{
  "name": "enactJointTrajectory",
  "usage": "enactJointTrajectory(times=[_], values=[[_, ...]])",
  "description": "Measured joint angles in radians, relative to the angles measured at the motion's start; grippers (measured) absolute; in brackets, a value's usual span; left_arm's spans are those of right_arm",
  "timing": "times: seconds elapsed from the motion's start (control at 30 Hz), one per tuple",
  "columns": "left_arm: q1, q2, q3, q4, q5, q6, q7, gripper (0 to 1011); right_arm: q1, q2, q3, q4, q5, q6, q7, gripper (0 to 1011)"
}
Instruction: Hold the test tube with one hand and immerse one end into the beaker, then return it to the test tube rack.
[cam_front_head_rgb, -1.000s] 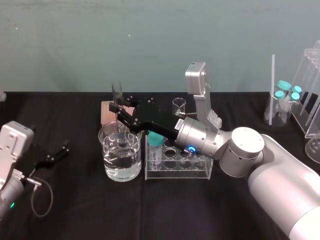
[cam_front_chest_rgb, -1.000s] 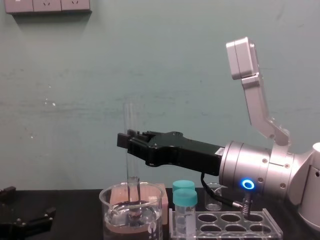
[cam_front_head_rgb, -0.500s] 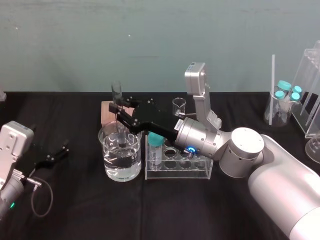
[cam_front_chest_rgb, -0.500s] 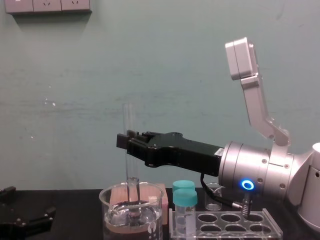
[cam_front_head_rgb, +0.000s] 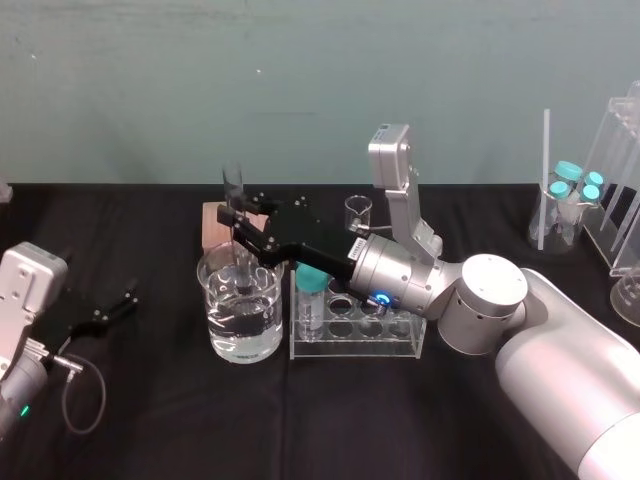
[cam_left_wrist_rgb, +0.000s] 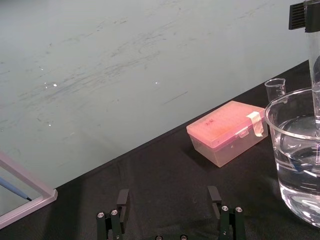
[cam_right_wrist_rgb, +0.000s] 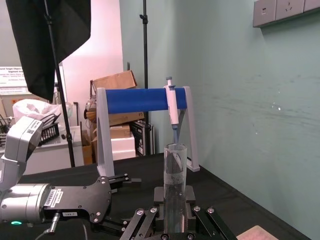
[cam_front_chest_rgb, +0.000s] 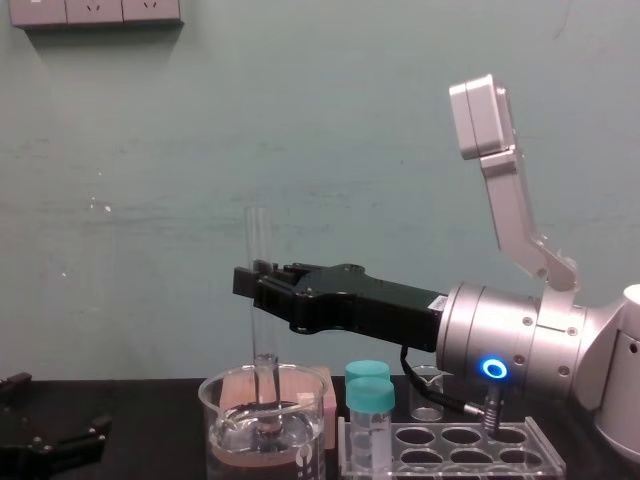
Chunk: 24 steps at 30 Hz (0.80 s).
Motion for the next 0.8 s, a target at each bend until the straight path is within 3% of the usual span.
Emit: enactJointTrajectory(times=[0.8], values=[[0.0,0.0,0.0,0.0,0.0,0.0,0.0,1000,0.003,0.002,0.004,0.004,0.005,-0.003,0.003,235]])
